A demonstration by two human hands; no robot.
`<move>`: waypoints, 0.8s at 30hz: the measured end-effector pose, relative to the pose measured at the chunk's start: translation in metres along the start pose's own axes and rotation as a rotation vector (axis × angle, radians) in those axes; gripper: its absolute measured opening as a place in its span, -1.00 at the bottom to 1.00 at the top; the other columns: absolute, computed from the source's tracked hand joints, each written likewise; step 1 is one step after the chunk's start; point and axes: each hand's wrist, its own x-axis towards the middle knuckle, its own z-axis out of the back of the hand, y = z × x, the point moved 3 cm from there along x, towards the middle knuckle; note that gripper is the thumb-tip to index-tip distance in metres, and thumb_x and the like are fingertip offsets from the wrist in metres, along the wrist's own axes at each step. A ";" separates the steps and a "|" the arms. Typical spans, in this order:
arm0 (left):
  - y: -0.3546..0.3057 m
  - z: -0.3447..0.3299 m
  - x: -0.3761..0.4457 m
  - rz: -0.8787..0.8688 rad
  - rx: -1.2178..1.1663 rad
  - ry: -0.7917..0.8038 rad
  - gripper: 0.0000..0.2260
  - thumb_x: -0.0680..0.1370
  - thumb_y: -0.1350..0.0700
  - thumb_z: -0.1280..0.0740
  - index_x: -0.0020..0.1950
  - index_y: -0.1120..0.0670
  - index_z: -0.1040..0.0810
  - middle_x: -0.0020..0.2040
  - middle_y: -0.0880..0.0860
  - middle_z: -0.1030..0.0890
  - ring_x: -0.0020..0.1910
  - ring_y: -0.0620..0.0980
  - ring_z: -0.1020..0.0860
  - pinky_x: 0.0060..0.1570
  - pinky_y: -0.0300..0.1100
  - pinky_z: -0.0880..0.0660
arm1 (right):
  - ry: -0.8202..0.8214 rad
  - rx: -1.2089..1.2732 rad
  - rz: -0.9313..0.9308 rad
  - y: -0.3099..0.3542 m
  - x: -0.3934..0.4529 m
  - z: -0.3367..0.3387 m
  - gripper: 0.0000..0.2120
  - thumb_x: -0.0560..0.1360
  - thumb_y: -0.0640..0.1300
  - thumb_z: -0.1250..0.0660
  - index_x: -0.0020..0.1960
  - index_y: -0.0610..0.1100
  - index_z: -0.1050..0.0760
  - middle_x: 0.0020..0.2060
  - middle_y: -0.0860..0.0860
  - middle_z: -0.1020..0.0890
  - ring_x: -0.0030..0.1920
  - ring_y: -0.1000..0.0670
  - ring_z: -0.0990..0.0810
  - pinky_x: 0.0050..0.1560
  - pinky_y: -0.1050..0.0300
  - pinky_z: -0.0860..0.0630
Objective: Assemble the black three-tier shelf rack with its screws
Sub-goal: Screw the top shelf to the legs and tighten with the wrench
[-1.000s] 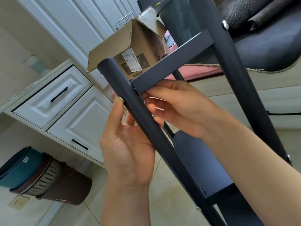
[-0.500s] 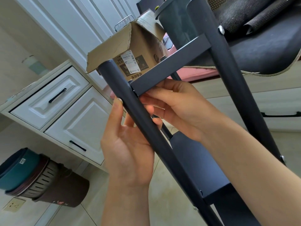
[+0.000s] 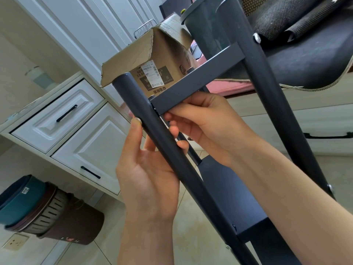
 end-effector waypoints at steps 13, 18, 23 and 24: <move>-0.002 0.004 0.000 0.044 0.023 0.055 -0.78 0.53 -0.03 -0.36 0.01 0.03 -0.74 -0.10 0.04 -0.65 -0.22 0.00 -0.63 -0.24 -0.13 -0.58 | 0.138 -0.172 -0.029 0.008 0.010 0.008 -0.85 0.52 -0.32 -0.36 -0.01 -0.19 -0.68 -0.15 -0.06 -0.71 -0.11 0.07 -0.67 -0.06 0.25 -0.58; -0.002 0.006 -0.001 0.114 -0.002 0.052 -0.72 0.53 -0.06 -0.35 0.08 0.06 -0.75 -0.10 0.05 -0.67 -0.19 -0.02 -0.65 -0.20 -0.15 -0.60 | 0.171 -0.202 -0.085 0.006 0.016 0.010 -0.90 0.46 -0.24 -0.42 -0.09 -0.11 -0.71 -0.20 -0.06 -0.69 -0.04 -0.01 -0.60 -0.06 0.17 -0.50; -0.001 0.008 0.000 0.182 -0.096 0.021 -0.52 0.43 -0.02 -0.46 0.30 0.13 -0.59 -0.05 0.06 -0.65 -0.18 -0.01 -0.65 -0.17 -0.13 -0.62 | 0.196 -0.092 -0.159 0.005 0.020 0.011 -0.91 0.37 -0.21 -0.44 -0.16 -0.08 -0.70 -0.21 -0.03 -0.66 -0.17 0.05 -0.60 -0.18 0.23 -0.52; -0.001 0.008 0.000 0.189 -0.096 0.024 -0.56 0.43 -0.03 -0.46 0.24 0.14 -0.63 -0.05 0.06 -0.66 -0.18 -0.01 -0.66 -0.17 -0.14 -0.62 | 0.209 -0.083 -0.164 0.005 0.020 0.011 -0.90 0.38 -0.21 -0.44 -0.16 -0.08 -0.70 -0.20 -0.03 -0.66 -0.16 0.05 -0.60 -0.17 0.22 -0.52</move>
